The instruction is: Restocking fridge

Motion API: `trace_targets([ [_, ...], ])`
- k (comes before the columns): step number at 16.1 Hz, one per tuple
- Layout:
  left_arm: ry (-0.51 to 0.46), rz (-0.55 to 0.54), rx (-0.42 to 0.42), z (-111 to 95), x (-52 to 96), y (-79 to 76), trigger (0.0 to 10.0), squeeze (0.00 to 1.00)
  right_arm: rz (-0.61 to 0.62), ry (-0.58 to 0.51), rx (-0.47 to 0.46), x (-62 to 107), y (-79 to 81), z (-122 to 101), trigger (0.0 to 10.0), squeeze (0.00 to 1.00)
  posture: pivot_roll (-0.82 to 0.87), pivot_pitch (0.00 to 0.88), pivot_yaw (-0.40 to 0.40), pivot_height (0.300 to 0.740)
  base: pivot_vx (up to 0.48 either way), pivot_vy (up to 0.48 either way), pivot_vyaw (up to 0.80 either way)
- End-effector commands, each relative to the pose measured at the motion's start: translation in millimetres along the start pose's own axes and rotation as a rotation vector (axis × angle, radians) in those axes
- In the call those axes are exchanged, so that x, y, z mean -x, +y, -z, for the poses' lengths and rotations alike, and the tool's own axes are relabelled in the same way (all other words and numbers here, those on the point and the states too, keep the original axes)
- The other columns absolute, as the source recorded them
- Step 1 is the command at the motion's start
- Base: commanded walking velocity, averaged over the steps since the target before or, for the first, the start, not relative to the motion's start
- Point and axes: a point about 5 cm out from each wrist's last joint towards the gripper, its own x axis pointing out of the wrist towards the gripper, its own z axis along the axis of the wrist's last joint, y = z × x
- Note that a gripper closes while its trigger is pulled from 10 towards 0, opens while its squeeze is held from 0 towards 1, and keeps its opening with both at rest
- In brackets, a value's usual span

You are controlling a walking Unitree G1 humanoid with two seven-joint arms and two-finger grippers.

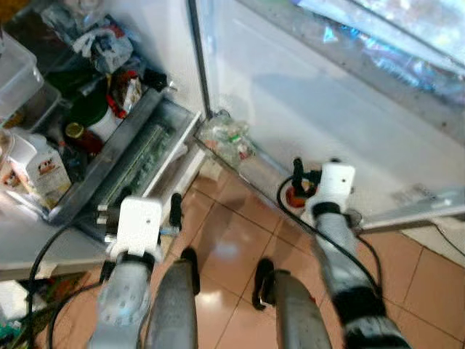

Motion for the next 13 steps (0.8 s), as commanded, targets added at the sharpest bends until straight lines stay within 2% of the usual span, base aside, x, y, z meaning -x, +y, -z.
trace_targets([
  [1, 0.023, -0.008, -0.002, 8, -2.3, 1.1, 10.0, 0.0, -0.032, -0.094, 0.016, 2.3, 0.7, -15, 10.0, 1.0, 0.15, 0.261, 0.005, 0.74, 0.0, 0.0, 0.0],
  [4, -0.006, 0.006, 0.011, 7, -15.6, -3.7, 10.0, 0.0, -0.055, -0.138, 0.05, 6.7, -2.5, -24, 10.0, 1.0, 0.11, 0.227, 0.01, 0.74, 0.0, 0.0, 0.0],
  [6, -0.032, 0.038, 0.026, 6, -26.9, -11.7, 10.0, 0.0, -0.045, -0.156, 0.081, 20.2, -13.6, -28, 10.0, 1.0, 0.07, 0.19, 0.023, 0.74, 0.0, 0.0, 0.0],
  [8, -0.039, 0.043, 0.025, 7, -32.0, -11.4, 10.0, 0.0, -0.055, -0.156, 0.089, 30.2, -15.9, -29, 10.0, 1.0, 0.05, 0.163, 0.034, 0.74, 0.0, 0.0, 0.0],
  [10, -0.05, 0.04, 0.017, 8, -38.8, -8.7, 10.0, 0.0, -0.102, -0.157, 0.09, 41.9, -11.9, -29, 10.0, 1.0, 0.04, 0.137, 0.038, 0.74, 0.0, 0.0, 0.0],
  [12, -0.067, 0.04, 0.012, 8, -46.4, -8.2, 10.0, 0.0, -0.185, -0.144, 0.036, 51.7, -1.5, -29, 10.0, 1.0, 0.02, 0.108, 0.044, 0.74, 0.0, 0.0, 0.0],
  [13, -0.07, 0.041, 0.013, 8, -48.8, -8.9, 10.0, 0.0, -0.201, -0.144, 0.037, 51.5, 0.0, -28, 10.0, 1.0, 0.02, 0.103, 0.045, 0.74, 0.0, 0.0, 0.0],
])
